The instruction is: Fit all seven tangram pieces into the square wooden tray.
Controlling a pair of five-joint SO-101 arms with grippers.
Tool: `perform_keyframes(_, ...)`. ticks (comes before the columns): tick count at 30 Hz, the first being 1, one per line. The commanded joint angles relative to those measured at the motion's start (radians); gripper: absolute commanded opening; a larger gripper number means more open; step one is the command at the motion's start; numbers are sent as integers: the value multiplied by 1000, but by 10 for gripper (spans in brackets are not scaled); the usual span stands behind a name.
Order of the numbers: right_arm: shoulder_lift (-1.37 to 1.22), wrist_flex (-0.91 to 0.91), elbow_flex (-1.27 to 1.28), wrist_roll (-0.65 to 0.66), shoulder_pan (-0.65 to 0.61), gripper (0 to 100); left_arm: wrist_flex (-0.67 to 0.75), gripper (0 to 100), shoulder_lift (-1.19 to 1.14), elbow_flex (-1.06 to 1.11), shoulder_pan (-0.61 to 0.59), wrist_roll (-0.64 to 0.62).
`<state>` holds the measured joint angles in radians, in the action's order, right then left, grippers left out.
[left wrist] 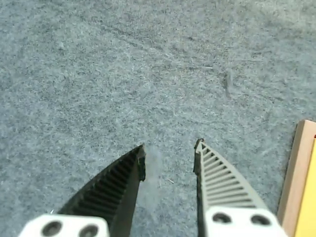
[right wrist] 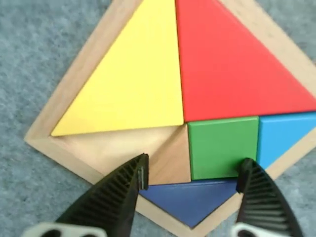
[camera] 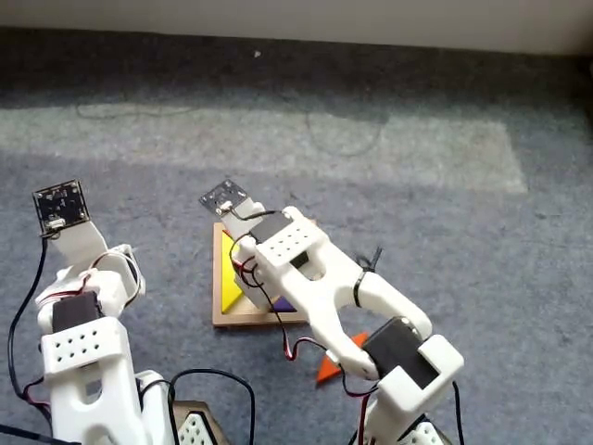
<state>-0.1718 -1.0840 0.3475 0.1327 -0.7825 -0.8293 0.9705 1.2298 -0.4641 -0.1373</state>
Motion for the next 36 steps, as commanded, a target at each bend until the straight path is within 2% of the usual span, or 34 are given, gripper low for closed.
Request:
perform_keyframes(1, 1, -12, -2, 40, 67, 283, 17, 172, 16, -5, -4, -8)
perform_keyframes(9, 16, -79, -12, 43, 120, 283, 17, 172, 16, -5, -4, -6)
perform_keyframes(18, 225, -79, 35, 58, 116, 283, 17, 172, 16, -5, -2, -6)
perform_keyframes(25, 255, -51, 128, 52, 19, 283, 17, 172, 16, -5, -2, -6)
perform_keyframes(30, 248, -51, 133, -75, -81, 281, 17, 172, 16, -5, -4, -6)
perform_keyframes(36, 245, 28, 140, -124, -91, 183, 17, 172, 16, -5, -4, -6)
